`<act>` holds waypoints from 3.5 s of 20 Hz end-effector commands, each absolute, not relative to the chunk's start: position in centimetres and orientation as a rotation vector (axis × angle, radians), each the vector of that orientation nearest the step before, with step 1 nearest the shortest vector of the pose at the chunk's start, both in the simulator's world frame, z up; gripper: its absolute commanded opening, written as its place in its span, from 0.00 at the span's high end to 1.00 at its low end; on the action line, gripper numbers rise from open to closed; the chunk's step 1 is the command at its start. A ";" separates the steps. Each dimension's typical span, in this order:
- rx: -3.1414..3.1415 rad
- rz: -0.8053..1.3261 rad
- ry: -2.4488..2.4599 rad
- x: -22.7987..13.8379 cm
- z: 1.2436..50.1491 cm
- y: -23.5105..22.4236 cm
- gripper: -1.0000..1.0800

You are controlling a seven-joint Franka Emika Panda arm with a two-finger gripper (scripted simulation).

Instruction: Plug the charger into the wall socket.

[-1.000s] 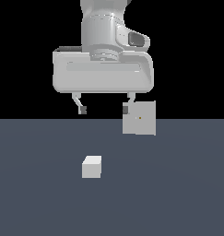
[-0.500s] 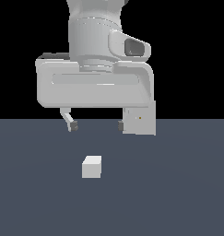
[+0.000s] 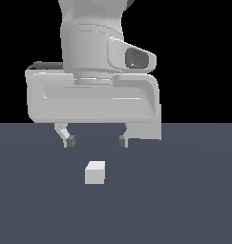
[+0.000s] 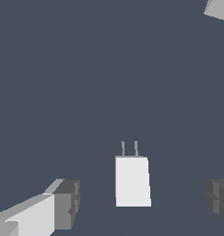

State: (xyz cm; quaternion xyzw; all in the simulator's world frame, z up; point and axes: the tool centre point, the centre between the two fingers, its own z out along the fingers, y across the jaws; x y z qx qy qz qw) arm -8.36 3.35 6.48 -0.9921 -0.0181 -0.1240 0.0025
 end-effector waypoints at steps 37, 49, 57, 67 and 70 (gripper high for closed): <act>-3.111 -0.399 -0.056 -8.5 1.2 3.4 1.00; -3.117 -0.400 0.044 -7.0 2.6 2.3 1.00; -3.121 -0.401 0.305 -3.4 6.3 -1.0 1.00; -3.110 -0.400 0.568 -0.4 9.8 -5.2 1.00; -3.107 -0.399 0.596 -0.1 10.1 -5.7 1.00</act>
